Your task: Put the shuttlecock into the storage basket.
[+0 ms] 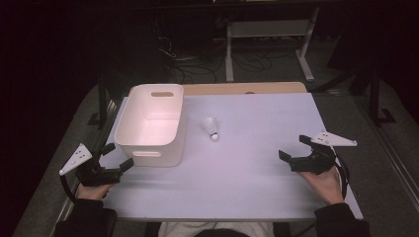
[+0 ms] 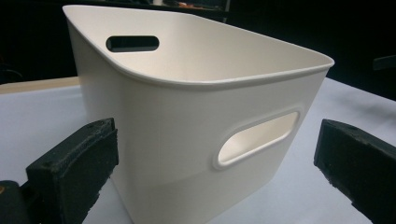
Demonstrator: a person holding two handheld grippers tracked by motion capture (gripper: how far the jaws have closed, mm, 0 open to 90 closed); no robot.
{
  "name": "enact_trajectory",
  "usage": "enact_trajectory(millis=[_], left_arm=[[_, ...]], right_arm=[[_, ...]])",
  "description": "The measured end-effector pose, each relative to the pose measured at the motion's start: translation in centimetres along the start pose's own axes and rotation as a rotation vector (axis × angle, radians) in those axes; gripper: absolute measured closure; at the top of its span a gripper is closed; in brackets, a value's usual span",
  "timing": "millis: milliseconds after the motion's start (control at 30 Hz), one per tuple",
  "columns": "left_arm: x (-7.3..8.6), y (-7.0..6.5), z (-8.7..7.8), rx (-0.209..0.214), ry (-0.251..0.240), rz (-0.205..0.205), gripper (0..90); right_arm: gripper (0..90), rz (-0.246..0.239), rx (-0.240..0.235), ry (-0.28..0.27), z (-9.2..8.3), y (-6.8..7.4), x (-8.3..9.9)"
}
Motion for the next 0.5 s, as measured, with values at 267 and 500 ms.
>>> enact_trajectory(millis=[267, 500], left_arm=[[-0.01, -0.06, -0.01, 0.001, -0.001, 0.001, 0.0], [-0.01, -0.10, 0.00, 0.001, -0.001, 0.002, 0.0]], right_arm=[[0.0, -0.002, -0.004, -0.001, -0.02, 0.09, 0.00], [0.0, -0.003, -0.006, 0.005, 0.06, 0.21, -0.03]])
Point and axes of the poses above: each handheld gripper's, and its own axes: z roughly forward along the jaws, x roughly out of its underside, y roughly to its left, the point moved 1 cm from there along z, roughly forward along the jaws, and after that the axes turned 7 degrees about y, right-handed, at the moved point
